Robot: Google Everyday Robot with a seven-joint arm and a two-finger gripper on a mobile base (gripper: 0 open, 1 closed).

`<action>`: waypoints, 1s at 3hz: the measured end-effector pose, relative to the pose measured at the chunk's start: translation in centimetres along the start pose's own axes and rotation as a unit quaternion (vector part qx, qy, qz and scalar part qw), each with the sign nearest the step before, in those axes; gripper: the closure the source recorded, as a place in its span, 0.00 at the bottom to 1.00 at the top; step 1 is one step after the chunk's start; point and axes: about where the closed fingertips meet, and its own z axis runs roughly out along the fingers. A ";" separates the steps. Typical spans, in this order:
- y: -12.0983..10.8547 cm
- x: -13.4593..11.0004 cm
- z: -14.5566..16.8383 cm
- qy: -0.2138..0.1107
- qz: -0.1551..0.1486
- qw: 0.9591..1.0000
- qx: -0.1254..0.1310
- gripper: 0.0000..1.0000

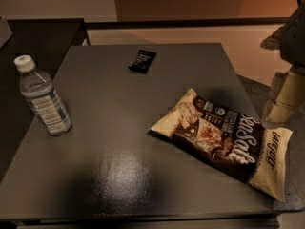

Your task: Move brown chip bag near rxbar chocolate

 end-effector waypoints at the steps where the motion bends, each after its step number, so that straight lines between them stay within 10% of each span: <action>1: -0.1 -0.2 -0.1 0.001 0.002 1.000 0.004 0.00; 3: 2.1 -2.0 3.4 -0.010 0.029 0.999 -0.033 0.00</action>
Offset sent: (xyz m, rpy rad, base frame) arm -0.0102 0.0296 -0.0308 0.0309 0.0864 -0.0209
